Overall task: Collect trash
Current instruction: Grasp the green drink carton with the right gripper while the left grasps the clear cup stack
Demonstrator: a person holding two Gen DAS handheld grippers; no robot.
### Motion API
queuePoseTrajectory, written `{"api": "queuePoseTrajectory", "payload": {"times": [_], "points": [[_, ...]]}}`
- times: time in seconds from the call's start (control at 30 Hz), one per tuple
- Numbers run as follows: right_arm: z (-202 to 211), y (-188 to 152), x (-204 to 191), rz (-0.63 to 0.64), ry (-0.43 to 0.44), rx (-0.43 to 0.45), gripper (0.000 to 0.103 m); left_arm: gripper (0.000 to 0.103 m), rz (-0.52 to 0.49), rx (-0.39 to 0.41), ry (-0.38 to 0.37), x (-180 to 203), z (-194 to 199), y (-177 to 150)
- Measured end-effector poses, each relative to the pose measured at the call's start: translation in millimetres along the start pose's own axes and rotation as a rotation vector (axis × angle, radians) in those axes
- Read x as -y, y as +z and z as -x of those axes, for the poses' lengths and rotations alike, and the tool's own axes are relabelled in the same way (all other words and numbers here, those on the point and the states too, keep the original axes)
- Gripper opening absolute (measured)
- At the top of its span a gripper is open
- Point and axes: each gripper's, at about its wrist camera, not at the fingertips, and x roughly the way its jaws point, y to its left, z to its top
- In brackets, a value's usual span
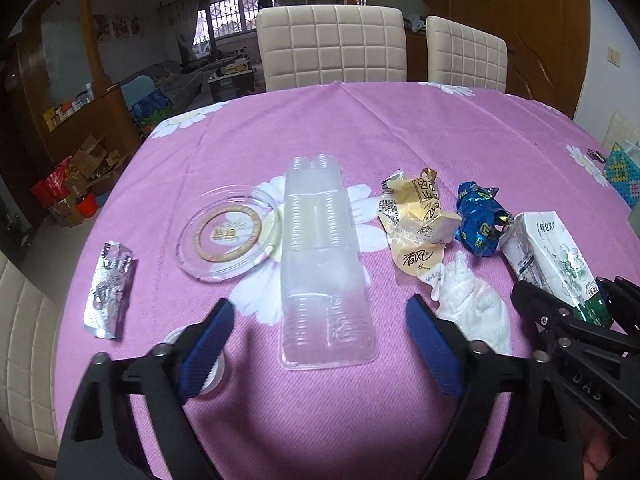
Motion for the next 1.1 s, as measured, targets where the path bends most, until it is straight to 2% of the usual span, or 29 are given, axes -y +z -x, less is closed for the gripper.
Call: {"api": "queuePoseTrajectory", "payload": {"times": [0.03, 0.07, 0.17, 0.4, 0.83, 1.1], "points": [[1, 1, 0, -0.002, 0.001, 0.007, 0.052, 0.056, -0.002, -0.007, -0.008, 1, -2, 0], [1, 1, -1, -0.002, -0.002, 0.013, 0.052, 0.047, -0.004, -0.019, -0.014, 1, -3, -1], [2, 1, -3, 0.006, -0.002, 0.022, 0.052, 0.042, -0.008, -0.015, -0.028, 0, 0, -4], [18, -5, -17, 0.063, -0.021, 0.085, 0.052, 0.042, -0.03, 0.065, 0.004, 2, 30, -7], [57, -23, -39, 0.118, 0.005, 0.135, 0.052, 0.042, -0.028, 0.111, 0.061, -11, 78, -37], [84, -32, -61, 0.172, 0.022, 0.175, 0.052, 0.042, -0.022, 0.174, 0.109, -21, 114, -55]]}}
